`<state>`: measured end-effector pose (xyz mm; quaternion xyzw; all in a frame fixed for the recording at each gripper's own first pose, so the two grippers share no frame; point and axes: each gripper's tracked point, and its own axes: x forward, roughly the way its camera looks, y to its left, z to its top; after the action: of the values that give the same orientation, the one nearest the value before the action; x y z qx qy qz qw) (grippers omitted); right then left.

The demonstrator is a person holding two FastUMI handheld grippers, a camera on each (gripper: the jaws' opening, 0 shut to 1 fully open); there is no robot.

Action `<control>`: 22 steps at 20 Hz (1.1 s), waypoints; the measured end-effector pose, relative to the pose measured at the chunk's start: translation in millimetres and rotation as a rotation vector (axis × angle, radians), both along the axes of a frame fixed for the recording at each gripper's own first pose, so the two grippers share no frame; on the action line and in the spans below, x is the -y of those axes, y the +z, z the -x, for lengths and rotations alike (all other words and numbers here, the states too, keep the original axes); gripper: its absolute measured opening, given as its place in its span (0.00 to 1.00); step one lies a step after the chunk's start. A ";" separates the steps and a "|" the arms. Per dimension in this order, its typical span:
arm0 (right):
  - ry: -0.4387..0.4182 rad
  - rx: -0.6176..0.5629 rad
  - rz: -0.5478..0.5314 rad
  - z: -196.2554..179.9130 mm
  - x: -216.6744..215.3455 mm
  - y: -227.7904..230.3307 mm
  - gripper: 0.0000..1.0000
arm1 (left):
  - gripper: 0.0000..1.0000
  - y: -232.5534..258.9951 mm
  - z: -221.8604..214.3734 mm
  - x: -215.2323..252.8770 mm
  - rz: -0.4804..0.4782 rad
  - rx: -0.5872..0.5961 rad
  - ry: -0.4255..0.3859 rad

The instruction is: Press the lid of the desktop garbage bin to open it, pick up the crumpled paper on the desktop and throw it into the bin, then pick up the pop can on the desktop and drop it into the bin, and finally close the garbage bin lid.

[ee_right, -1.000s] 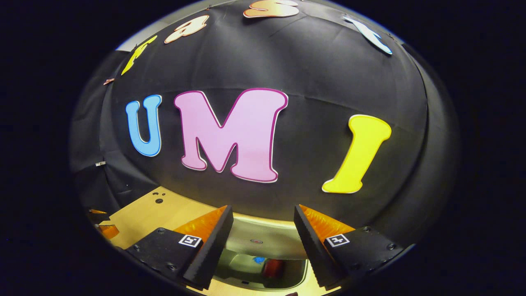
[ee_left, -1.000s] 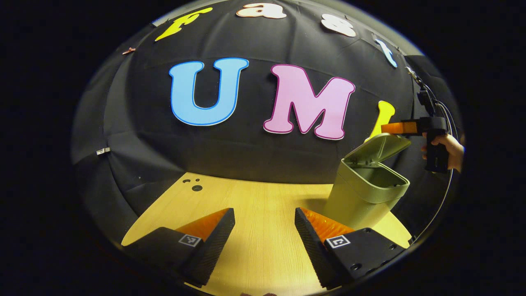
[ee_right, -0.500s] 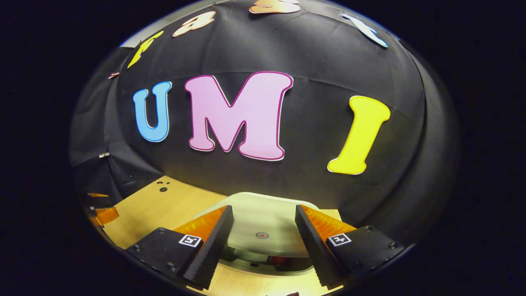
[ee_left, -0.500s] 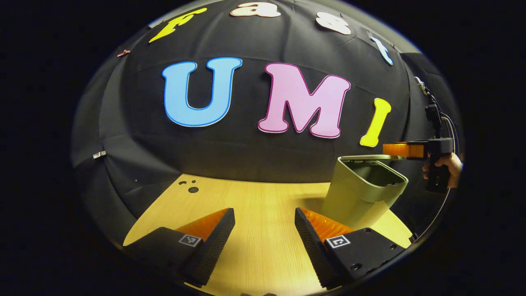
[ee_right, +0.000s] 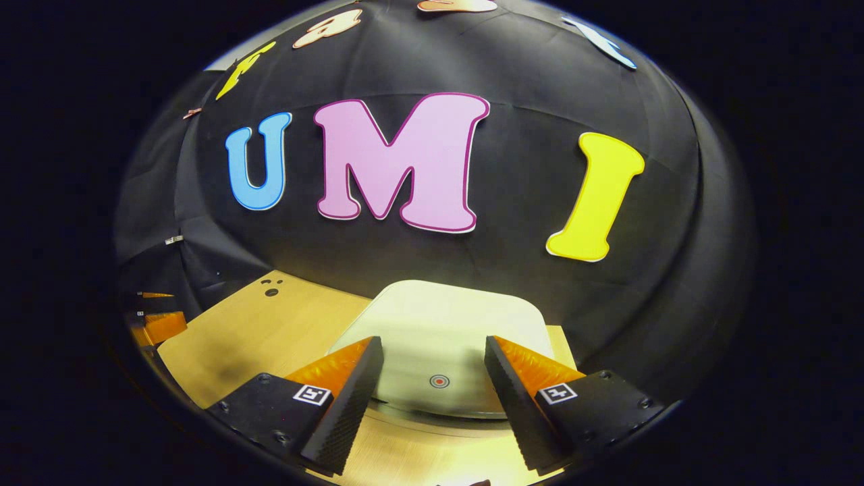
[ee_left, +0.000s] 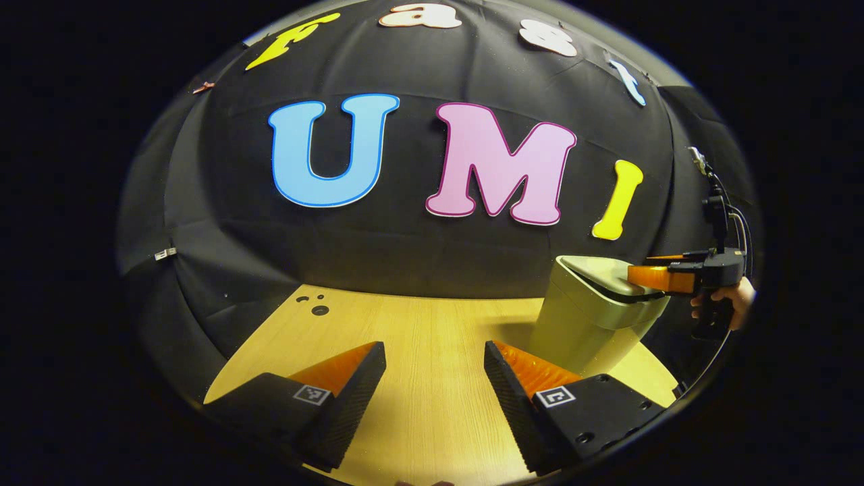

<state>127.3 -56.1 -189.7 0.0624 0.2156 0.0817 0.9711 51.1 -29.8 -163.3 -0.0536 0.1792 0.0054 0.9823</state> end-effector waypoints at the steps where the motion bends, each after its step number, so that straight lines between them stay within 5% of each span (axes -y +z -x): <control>1: -0.002 -0.003 -0.004 0.8 -0.3 -2.0 0.95 | 0.95 -0.3 0.2 0.8 0.000 -0.002 0.000; 7: -0.033 -0.024 -0.104 5.1 -1.7 -11.3 0.96 | 0.95 0.6 -1.2 2.3 -0.012 -0.002 -0.007; 22: -0.042 0.080 -0.094 14.4 -3.2 12.4 0.96 | 0.95 7.4 3.6 10.4 -0.028 0.016 -0.026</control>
<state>113.0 -52.9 -177.3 0.1091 0.1713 0.0737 0.9764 47.4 -40.2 -156.0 -0.0376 0.1717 -0.0051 0.9844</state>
